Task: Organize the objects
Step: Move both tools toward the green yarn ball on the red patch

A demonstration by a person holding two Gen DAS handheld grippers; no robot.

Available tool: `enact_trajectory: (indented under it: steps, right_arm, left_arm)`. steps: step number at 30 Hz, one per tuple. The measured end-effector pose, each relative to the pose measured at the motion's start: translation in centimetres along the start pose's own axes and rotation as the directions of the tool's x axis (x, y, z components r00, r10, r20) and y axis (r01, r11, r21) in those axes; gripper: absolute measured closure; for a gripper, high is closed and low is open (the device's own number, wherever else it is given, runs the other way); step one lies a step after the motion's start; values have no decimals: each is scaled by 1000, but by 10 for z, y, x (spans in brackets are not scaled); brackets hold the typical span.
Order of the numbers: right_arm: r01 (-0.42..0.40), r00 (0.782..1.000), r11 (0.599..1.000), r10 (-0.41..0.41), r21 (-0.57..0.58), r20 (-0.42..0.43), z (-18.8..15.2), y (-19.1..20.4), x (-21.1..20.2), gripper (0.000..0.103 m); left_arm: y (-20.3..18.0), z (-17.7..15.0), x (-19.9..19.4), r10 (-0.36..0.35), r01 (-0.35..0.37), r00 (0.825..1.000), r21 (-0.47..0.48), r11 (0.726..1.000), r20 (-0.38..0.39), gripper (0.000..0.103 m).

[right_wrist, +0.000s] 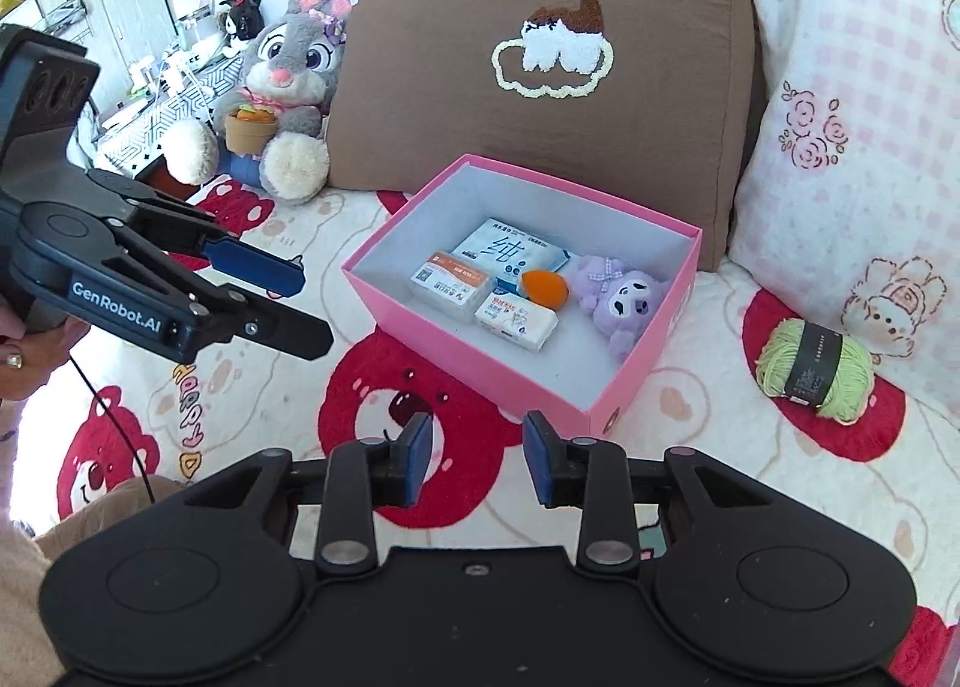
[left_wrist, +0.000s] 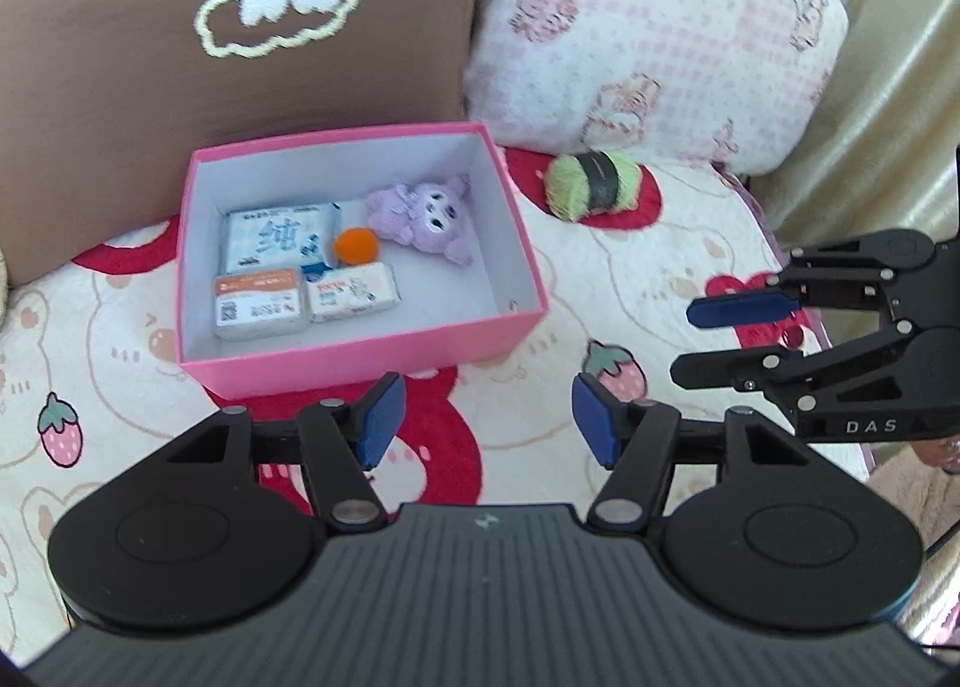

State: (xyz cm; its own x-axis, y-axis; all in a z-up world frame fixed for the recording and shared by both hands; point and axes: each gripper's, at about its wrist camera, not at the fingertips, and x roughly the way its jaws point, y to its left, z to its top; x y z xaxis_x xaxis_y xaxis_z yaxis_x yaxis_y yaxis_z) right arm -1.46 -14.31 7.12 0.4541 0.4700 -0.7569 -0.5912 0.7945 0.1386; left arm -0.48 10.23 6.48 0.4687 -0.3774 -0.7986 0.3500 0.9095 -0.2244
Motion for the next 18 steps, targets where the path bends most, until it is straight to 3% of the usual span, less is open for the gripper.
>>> enact_trajectory:
  steps: [8, 12, 18]
  right_arm:
    - [19, 999, 998, -22, -54, -39, -27, -4, -13, 53]
    - [36, 997, 995, -41, -92, -58, -41, -11, -14, 33]
    - [53, 995, 998, -55, -25, -83, -63, -39, -8, 30]
  left_arm:
    - [-30, -8, 7, -51, 53, 997, 38, 998, -59, 40]
    - [-48, -11, 28, -108, 114, 987, 52, 992, -117, 36]
    - [-73, -13, 62, -135, 151, 975, 82, 985, -177, 36]
